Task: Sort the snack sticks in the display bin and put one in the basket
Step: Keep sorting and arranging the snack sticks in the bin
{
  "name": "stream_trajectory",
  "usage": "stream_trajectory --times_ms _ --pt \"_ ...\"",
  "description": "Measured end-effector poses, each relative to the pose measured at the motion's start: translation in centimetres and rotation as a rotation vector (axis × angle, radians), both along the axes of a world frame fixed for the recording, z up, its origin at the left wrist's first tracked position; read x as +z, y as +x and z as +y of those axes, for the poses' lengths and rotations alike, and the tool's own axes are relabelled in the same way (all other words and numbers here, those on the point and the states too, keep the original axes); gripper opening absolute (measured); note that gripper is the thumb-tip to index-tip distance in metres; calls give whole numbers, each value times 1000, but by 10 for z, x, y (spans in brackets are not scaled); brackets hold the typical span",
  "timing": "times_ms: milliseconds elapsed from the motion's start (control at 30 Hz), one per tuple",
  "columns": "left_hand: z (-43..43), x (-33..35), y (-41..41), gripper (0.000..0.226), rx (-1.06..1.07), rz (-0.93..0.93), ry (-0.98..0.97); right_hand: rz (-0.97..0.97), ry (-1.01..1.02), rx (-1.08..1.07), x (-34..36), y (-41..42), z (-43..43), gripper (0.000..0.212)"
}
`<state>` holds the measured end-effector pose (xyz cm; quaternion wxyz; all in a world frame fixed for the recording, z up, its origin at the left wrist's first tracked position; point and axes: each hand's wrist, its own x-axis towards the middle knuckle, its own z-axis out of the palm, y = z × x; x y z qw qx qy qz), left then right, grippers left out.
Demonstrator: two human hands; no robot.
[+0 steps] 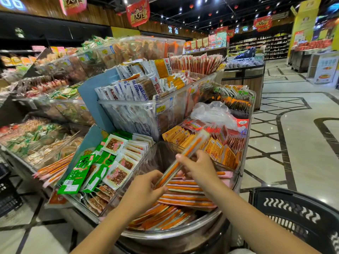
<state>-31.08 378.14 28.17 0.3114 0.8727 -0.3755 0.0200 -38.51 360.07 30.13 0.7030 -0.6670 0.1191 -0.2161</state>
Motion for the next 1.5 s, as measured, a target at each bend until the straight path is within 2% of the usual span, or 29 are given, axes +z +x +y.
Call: stream_trajectory --times_ms 133,267,400,533,667,833,967,1167,1333,1500 --pt "1 -4 6 14 22 -114 136 -4 -102 -138 1 -2 -25 36" --pt "-7 -8 11 15 57 -196 202 -1 -355 -201 -4 -13 -39 28" --pt "-23 -15 16 14 50 -259 255 89 -584 -228 -12 -28 -50 34" --pt "-44 -22 28 26 38 -316 288 167 -885 -287 -12 -44 -60 34" --pt "-70 -28 40 35 37 -339 316 199 -1008 -333 -9 -57 -72 34" --pt "-92 -33 45 6 95 -366 325 247 -1195 -354 -21 -54 -79 25" --pt "-100 -43 51 13 121 -377 329 234 -1264 -378 -28 -50 -83 27" --pt "-99 -54 56 21 79 -232 312 276 -1361 -379 -35 -47 -84 31" --pt "-94 -46 52 30 44 -216 311 241 -1368 -408 -34 -44 -82 35" --pt "-79 -25 48 33 30 -258 209 157 -1344 -361 -27 -38 -66 25"
